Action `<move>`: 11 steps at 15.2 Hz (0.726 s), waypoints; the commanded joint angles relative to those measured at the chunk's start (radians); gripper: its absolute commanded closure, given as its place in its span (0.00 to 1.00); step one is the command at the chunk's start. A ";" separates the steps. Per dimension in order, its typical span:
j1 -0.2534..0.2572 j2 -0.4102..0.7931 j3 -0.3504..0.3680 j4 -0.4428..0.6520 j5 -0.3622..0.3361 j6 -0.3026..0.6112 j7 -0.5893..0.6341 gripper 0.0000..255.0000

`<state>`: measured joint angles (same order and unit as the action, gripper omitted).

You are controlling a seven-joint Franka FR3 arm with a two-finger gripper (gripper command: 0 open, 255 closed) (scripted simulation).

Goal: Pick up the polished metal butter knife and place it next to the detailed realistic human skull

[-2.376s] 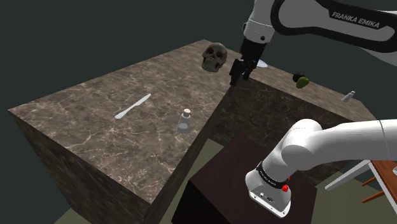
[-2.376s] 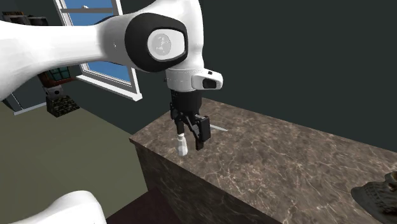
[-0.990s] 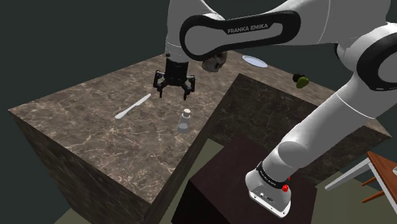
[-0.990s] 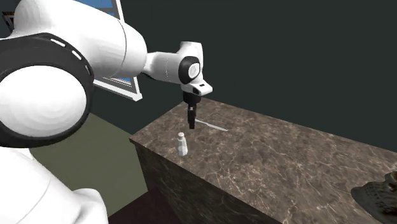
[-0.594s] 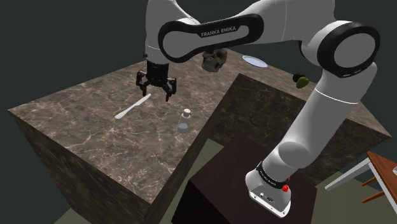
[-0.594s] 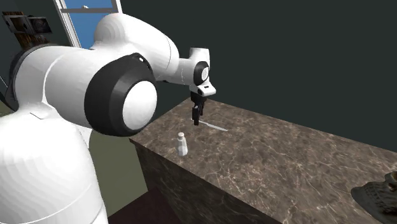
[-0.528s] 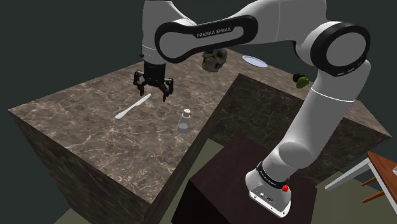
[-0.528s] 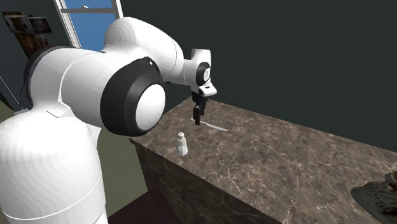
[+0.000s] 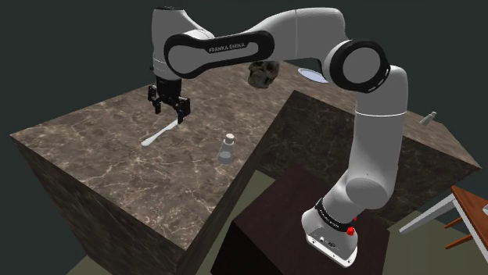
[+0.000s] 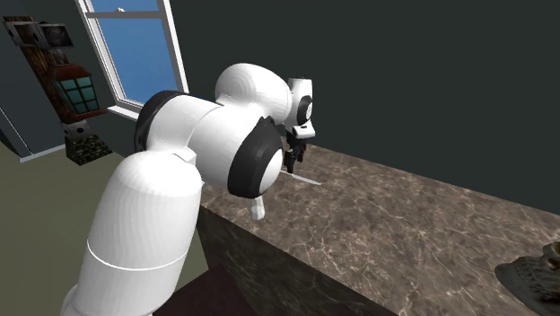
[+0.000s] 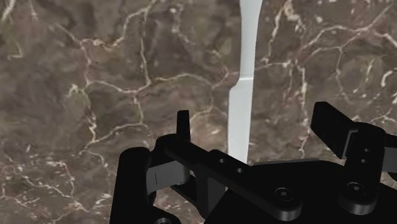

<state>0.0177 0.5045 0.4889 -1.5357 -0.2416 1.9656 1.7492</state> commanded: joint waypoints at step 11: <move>0.006 0.040 -0.015 -0.038 -0.020 0.076 0.022 0.00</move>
<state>0.0233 0.5441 0.4744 -1.5741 -0.2619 2.0415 1.7713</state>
